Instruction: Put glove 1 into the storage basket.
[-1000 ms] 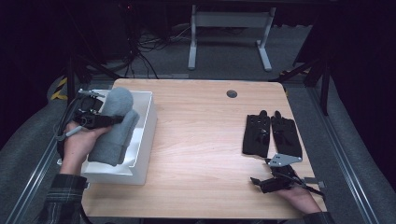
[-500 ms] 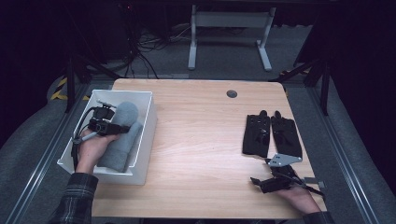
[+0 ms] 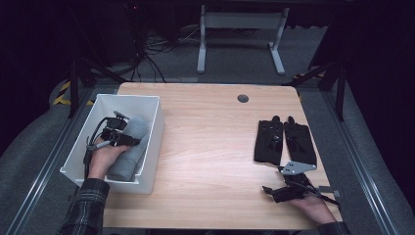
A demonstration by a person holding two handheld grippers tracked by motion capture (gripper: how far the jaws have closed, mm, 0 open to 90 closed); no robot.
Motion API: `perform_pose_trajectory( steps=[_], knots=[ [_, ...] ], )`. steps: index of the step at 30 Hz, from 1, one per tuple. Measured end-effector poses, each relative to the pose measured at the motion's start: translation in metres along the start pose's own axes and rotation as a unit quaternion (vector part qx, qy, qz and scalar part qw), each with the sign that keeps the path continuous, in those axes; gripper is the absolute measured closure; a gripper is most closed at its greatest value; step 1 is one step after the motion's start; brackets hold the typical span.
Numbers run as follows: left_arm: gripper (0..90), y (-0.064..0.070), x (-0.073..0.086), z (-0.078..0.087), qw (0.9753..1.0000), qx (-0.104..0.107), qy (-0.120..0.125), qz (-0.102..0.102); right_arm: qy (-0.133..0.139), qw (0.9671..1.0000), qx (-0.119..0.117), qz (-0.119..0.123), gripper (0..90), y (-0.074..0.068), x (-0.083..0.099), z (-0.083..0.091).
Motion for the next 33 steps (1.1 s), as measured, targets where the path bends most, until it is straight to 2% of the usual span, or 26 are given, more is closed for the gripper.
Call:
perform_pose_trajectory(
  steps=[3, 8, 9, 10, 14, 16, 24, 31, 33],
  knots=[
    [29.4, 0.001, 0.0, 0.006, 0.9998, -0.013, 0.016, -0.005, 0.0, 1.0, 0.0, 0.0, 3.9, 0.0, 0.0, 0.0],
    [21.8, 0.004, 0.0, 0.022, 0.9982, -0.007, 0.06, 0.0, 0.0, 1.0, 0.0, 0.0, 3.9, 0.0, 0.0, 0.0],
    [19.8, 0.006, -0.001, 0.03, 0.9978, -0.012, 0.066, -0.003, 0.0, 1.0, 0.0, 0.0, 3.9, 0.0, 0.0, 0.0],
    [19.1, 0.006, -0.001, 0.03, 0.9978, -0.012, 0.066, -0.003, 0.0, 1.0, 0.0, 0.0, 3.9, 0.0, 0.0, 0.0],
    [19.0, 0.02, -0.005, 0.055, 0.9954, 0.001, 0.093, -0.021, 0.0, 1.0, 0.0, 0.0, 3.9, 0.0, 0.0, 0.0],
    [19.1, 0.022, -0.006, 0.058, 0.9949, 0.002, 0.097, -0.026, 0.0, 1.0, 0.0, 0.0, 3.9, 0.0, 0.0, 0.0],
    [18.8, 0.052, -0.016, 0.087, 0.9901, 0.03, 0.123, -0.06, 0.0, 1.0, 0.0, 0.0, 3.9, 0.0, 0.0, 0.0],
    [18.5, 0.09, -0.023, 0.096, 0.9836, 0.055, 0.136, -0.105, 0.0, 1.0, 0.002, 0.0, 3.6, 0.0, 0.0, 0.0],
    [18.5, 0.105, -0.025, 0.095, 0.9808, 0.066, 0.137, -0.122, -0.001, 1.0, 0.003, 0.0, 3.5, 0.0, 0.0, 0.0]
  ],
)
Point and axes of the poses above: each handheld gripper's, and its own axes: z roughly backward along the jaws, x roughly out of its underside, y roughly to its right, the point moved 1 cm from there along -z, roughly forward along the jaws, and after that the axes turned 4 degrees about z, right-handed, at the moved point
